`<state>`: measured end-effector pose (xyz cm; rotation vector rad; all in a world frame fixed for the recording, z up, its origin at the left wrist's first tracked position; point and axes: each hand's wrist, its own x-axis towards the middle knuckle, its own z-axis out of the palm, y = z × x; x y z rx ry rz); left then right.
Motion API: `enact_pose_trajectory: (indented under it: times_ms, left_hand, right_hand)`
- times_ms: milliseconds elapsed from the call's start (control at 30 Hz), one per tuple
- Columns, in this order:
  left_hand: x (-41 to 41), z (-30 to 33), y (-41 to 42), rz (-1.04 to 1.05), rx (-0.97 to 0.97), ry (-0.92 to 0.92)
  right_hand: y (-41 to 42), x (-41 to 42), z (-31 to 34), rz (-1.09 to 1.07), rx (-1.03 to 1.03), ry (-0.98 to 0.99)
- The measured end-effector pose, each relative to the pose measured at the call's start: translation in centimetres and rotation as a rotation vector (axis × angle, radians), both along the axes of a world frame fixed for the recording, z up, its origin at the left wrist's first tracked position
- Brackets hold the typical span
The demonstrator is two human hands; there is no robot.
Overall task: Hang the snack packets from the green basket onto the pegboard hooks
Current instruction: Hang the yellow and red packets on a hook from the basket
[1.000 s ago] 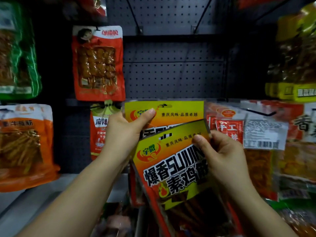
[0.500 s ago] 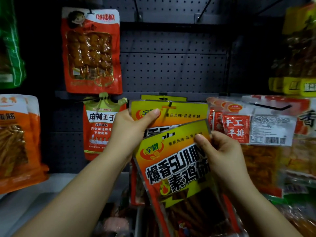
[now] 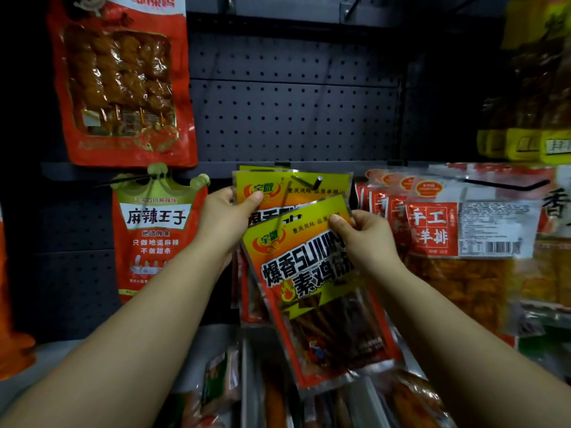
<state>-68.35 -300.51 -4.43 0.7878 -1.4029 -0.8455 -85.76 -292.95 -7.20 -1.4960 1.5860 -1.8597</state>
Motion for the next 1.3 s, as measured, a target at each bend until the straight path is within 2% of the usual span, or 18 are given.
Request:
enact_pose_trajectory:
  times_ms: [367,667,767,867,933,1000,1067,1200,1300]
  left_hand:
    - [-1.0,0.8,-5.0,0.101,0.025,-0.095]
    - [-1.6,-0.1,-5.5,0.127,0.029,-0.101]
    - [-1.5,-1.1,-3.8,0.224,-0.093,-0.19]
    - [-1.4,-2.5,-0.9,0.327,-0.354,-0.25]
    - [-1.4,-3.1,0.6,0.303,-0.408,-0.273]
    - [-1.2,-3.4,1.7,0.274,-0.375,-0.231]
    - [-0.6,-3.4,2.7,0.237,-0.274,-0.139]
    - [0.5,-3.5,5.5,-0.119,-0.005,0.096]
    - [0.8,-4.1,7.8,-0.135,-0.037,0.107]
  right_hand:
    - [-5.9,0.2,0.1,-0.108,0.057,-0.053]
    - [-6.4,-0.5,-1.0,-0.265,0.064,0.049]
    - [-4.5,-0.5,-1.6,-0.19,-0.009,0.093]
    - [-2.3,0.4,-2.0,-0.065,-0.12,0.042]
    - [-1.0,1.1,-2.0,0.012,-0.166,-0.028]
    - [0.3,1.6,-1.7,0.065,-0.202,-0.084]
    - [1.8,1.8,-1.7,0.101,-0.25,-0.129]
    - [4.3,1.8,-2.3,0.172,-0.259,-0.227]
    - [6.0,1.9,-2.1,0.201,-0.319,-0.22]
